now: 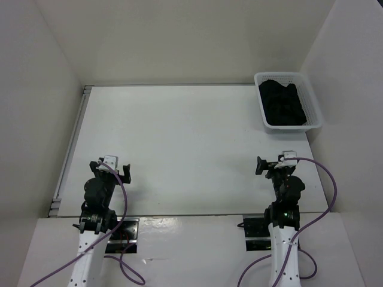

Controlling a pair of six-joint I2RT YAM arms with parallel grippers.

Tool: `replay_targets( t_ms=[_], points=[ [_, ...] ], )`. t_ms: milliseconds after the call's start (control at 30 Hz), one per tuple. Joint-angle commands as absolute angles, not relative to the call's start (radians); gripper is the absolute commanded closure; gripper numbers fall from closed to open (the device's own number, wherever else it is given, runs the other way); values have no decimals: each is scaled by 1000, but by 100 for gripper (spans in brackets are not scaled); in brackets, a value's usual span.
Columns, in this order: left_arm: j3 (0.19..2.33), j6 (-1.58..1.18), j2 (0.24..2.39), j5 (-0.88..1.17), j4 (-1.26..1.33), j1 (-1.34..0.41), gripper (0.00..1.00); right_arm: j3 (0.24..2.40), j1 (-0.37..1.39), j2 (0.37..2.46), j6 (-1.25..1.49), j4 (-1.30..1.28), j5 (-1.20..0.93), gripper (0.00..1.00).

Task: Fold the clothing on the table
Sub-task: Grab the skirt from the pile

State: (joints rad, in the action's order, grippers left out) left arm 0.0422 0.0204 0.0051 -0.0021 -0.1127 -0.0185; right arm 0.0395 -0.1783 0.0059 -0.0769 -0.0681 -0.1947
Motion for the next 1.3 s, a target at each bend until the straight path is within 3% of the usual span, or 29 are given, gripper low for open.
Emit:
replay_targets(
  t_ms=[0, 400, 533, 600, 700, 733, 833, 1000, 1100, 1267],
  points=[
    [8, 5, -127, -11, -95, -23, 1, 2, -169, -74, -89, -57, -190, 2],
    [8, 5, -127, -11, -95, -23, 1, 14, -169, -74, -118, -48, -228, 2],
    [8, 5, -127, -11, -95, -23, 1, 139, -169, -74, -121, 29, -232, 2],
    [8, 5, -127, -11, -95, -23, 1, 315, -169, -45, -156, 43, -222, 2],
    [8, 5, -127, -11, -95, -23, 1, 527, -169, 114, -167, -166, -213, 2],
    [8, 5, -127, -11, -95, -23, 1, 693, -178, 194, -155, -239, -192, 2],
    [8, 5, -127, -11, -95, -23, 1, 1052, -178, 615, -106, -509, -115, 2],
    [8, 5, -127, -11, -95, -23, 1, 1617, -158, 1073, -127, -1034, -34, 2],
    [26, 52, -127, 32, -86, -23, 1, 1721, -141, 1256, -225, -1210, 20, 2],
    [136, 46, -118, 44, -14, -23, 1, 1611, -103, 1227, -327, -1099, 199, 2]
  ],
)
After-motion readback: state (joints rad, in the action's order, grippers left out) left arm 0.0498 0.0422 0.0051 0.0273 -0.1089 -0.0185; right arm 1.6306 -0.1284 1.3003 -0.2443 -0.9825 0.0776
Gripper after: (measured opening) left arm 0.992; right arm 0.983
